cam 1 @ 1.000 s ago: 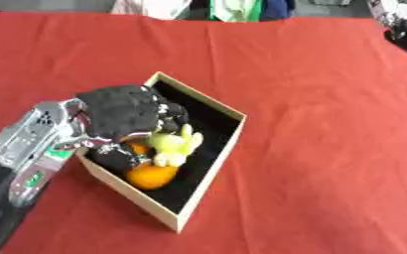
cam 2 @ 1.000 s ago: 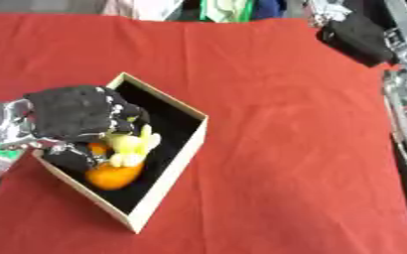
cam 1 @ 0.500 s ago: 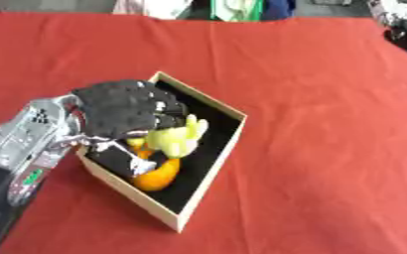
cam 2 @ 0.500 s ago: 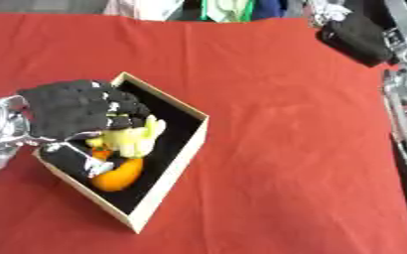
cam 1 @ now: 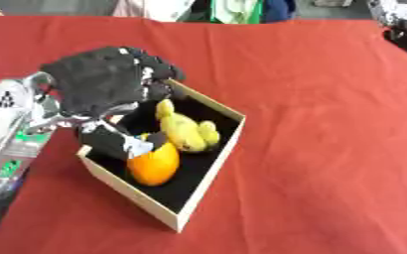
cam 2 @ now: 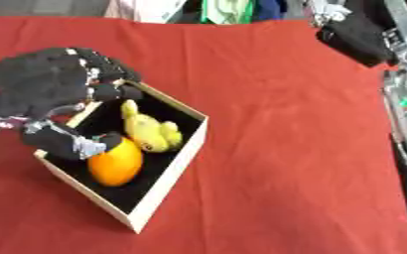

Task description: Pick up objects on the table and place them in the box.

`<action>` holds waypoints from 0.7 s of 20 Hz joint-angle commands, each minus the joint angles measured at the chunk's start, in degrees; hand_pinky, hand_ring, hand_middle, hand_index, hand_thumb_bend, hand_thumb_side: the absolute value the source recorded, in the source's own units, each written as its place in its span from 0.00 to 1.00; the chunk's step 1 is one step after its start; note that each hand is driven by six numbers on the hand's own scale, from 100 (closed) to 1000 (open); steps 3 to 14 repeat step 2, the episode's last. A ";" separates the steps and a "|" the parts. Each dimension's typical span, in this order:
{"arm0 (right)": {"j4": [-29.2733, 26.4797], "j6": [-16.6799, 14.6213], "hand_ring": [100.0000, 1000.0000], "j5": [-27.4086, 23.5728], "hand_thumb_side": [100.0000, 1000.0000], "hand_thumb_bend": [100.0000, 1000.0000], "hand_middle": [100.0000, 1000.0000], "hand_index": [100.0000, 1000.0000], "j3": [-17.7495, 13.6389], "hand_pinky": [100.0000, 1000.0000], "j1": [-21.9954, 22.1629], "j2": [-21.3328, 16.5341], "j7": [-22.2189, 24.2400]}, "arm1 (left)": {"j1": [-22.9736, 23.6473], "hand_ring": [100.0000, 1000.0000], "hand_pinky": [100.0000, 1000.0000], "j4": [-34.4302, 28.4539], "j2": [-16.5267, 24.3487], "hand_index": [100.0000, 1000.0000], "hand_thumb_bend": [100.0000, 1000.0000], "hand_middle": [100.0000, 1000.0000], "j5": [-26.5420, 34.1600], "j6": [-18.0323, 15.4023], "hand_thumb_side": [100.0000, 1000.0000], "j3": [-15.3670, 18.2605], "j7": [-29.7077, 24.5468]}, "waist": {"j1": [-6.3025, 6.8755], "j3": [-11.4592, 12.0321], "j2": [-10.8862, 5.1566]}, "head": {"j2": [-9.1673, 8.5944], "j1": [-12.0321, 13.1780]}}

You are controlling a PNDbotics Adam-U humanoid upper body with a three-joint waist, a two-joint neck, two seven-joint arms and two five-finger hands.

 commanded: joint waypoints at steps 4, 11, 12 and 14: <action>-1.15 0.00 0.66 -0.37 0.62 0.00 0.52 0.99 -0.75 0.75 -0.77 -0.83 -0.40 | -0.10 0.79 0.64 -2.14 0.68 0.86 0.00 0.80 13.85 3.69 0.81 4.04 3.72 | 0.25 0.00 -1.63 | 1.64 -1.21; -1.15 0.00 0.66 -0.37 0.62 0.00 0.52 0.99 -0.75 0.75 -0.77 -0.83 -0.40 | -0.10 0.79 0.64 -2.14 0.68 0.86 0.00 0.80 13.85 3.69 0.81 4.04 3.72 | 0.25 0.00 -1.63 | 1.64 -1.21; -1.15 0.00 0.66 -0.37 0.62 0.00 0.52 0.99 -0.75 0.75 -0.77 -0.83 -0.40 | -0.10 0.79 0.64 -2.14 0.68 0.86 0.00 0.80 13.85 3.69 0.81 4.04 3.72 | 0.25 0.00 -1.63 | 1.64 -1.21; -1.15 0.00 0.66 -0.37 0.62 0.00 0.52 0.99 -0.75 0.75 -0.77 -0.83 -0.40 | -0.10 0.79 0.64 -2.14 0.68 0.86 0.00 0.80 13.85 3.69 0.81 4.04 3.72 | 0.25 0.00 -1.63 | 1.64 -1.21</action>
